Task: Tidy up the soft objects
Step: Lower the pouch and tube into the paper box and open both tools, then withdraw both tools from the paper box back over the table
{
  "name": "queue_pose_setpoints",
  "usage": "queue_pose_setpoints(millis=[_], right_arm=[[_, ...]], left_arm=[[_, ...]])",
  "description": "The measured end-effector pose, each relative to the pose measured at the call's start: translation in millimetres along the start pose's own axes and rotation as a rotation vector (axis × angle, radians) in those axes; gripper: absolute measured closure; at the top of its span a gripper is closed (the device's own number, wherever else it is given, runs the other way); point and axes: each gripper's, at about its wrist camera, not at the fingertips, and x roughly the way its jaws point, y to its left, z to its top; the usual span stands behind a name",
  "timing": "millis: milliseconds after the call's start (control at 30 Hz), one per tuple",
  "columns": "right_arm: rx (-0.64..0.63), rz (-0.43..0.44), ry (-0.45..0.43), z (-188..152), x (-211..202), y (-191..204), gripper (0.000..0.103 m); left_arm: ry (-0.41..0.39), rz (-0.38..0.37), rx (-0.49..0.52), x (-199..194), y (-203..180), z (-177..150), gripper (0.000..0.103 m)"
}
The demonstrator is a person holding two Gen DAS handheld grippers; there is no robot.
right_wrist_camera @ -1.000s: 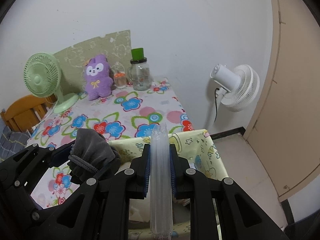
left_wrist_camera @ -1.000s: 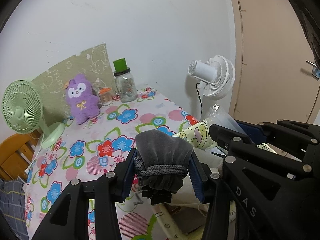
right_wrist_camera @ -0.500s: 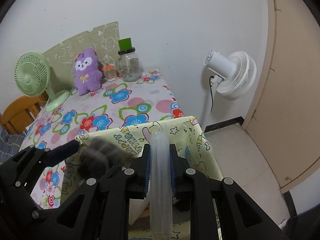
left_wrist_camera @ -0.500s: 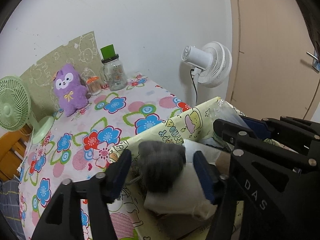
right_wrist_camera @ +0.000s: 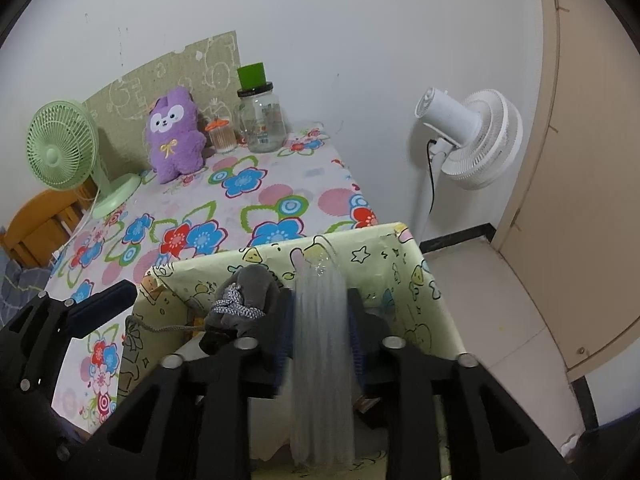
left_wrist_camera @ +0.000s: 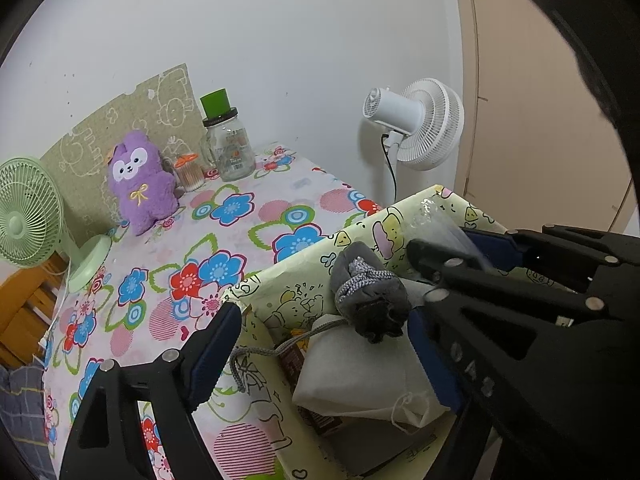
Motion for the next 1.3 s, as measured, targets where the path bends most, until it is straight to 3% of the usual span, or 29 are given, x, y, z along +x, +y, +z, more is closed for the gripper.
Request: queue_pose_setpoints(millis=[67,167,567,1300], right_arm=[[0.013,0.0,-0.003,-1,0,0,0.048],[0.021,-0.012,-0.016,-2,-3,0,0.041],[-0.002,-0.022,-0.059,-12,-23,18,0.029],[-0.039,-0.017,-0.139,-31,-58,74,0.016]], left_arm=[[-0.002,-0.001,-0.002,-1,2,-1,0.016],[-0.005,0.0,-0.007,-2,3,-2,0.014],[-0.033,0.011,-0.032,-23,18,-12,0.009],[-0.086,0.069,-0.09,-65,61,-46,0.001]])
